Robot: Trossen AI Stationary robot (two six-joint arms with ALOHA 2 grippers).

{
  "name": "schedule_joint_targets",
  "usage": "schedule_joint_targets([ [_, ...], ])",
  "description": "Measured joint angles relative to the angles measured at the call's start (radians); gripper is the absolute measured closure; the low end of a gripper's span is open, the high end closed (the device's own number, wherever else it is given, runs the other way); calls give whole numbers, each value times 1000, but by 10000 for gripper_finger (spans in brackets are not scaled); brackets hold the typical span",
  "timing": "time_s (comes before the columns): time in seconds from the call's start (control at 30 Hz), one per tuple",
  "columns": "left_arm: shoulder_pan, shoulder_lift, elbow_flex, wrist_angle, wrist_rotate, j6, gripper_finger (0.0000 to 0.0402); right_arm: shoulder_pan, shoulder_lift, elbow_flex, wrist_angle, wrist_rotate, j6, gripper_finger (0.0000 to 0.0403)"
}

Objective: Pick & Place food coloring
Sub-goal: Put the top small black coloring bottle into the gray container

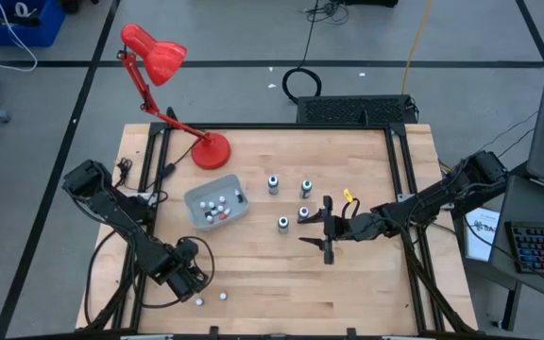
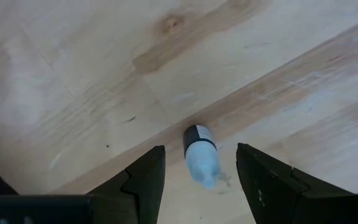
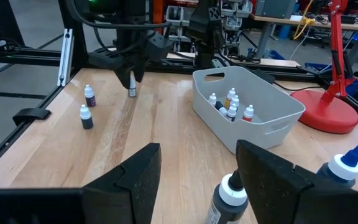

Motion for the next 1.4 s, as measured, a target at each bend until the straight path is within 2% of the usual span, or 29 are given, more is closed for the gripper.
schedule_joint_targets([
  [0.47,0,0,-23,11,-3,0,202,0,0,0,0,0,7,206],
  [0.67,1,0,-23,71,-2,31,204,0,0,0,0,0,7,206],
  [0.77,2,0,-23,67,-2,36,225,0,0,0,0,0,7,206],
  [1.07,2,-1,-23,61,-3,40,322,0,0,0,0,0,7,206],
  [1.23,6,-2,-22,54,-4,120,341,0,0,0,0,0,7,206],
  [1.4,66,-30,-4,45,-41,397,341,0,0,0,0,0,7,206],
])
